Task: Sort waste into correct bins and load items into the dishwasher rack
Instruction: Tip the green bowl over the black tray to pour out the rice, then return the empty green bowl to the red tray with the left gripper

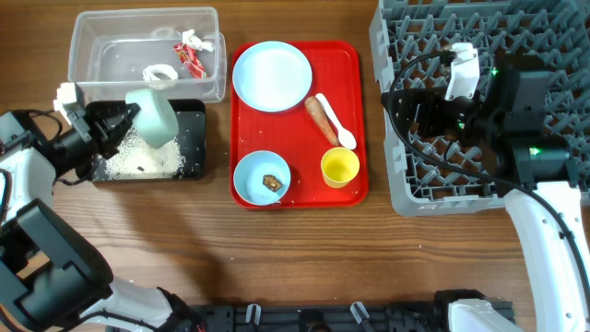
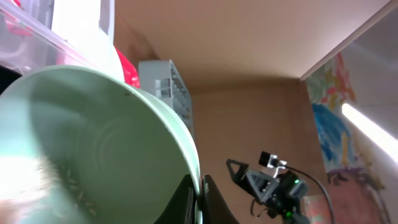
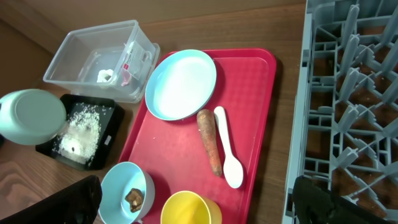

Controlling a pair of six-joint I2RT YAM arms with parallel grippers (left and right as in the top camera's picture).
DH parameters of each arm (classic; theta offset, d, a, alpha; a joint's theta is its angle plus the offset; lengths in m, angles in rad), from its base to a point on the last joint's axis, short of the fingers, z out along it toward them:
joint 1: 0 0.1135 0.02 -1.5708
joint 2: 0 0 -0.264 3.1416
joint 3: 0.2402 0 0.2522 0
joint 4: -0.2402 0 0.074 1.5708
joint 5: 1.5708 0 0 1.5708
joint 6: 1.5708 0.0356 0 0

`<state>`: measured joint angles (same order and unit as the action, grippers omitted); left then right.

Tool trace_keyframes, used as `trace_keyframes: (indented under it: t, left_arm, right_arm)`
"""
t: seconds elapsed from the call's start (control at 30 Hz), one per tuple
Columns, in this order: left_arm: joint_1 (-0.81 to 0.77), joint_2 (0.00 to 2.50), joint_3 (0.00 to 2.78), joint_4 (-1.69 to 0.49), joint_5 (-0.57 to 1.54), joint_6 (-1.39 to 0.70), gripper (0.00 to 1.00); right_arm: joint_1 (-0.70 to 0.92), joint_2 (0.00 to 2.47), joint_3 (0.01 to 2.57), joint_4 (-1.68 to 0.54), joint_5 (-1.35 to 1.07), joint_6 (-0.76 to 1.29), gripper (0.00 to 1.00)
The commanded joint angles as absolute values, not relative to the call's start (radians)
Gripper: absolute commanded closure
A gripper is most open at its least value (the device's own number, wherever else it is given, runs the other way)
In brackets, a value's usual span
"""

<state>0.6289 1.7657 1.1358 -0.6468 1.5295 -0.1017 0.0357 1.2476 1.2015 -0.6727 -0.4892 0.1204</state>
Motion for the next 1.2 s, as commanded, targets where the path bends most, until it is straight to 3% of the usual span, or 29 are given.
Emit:
trace_keyframes:
  t: [0.0, 0.33, 0.53, 0.67, 0.87, 1.17]
  left_arm:
    - [0.633, 1.772, 1.131, -0.596, 1.576, -0.239, 0.96]
    - [0.632, 1.772, 1.131, -0.537, 1.529, -0.3, 0.96]
    - [0.553, 1.749, 1.134, -0.464, 1.48, -0.308, 0.96]
    - [0.518, 1.721, 1.133, -0.391, 1.362, -0.525, 0.96]
    - [0.398, 1.607, 1.133, -0.362, 0.9, -0.547, 0.96]
    - [0.049, 1.447, 1.133, -0.42, 0.244, -0.517, 0.96]
  right_arm:
    - [0.036, 1.262, 1.222, -0.672, -0.487, 0.133, 0.0]
    - [0.036, 1.262, 1.222, -0.669, -0.487, 0.134, 0.0]
    - [0.036, 1.262, 1.222, -0.651, -0.487, 0.134, 0.0]
    - [0.036, 1.262, 1.222, -0.651, -0.487, 0.134, 0.0]
    - [0.036, 1.264, 1.222, -0.649, -0.487, 0.134, 0.0]
    - [0.036, 1.264, 1.222, -0.656, -0.487, 0.133, 0.0]
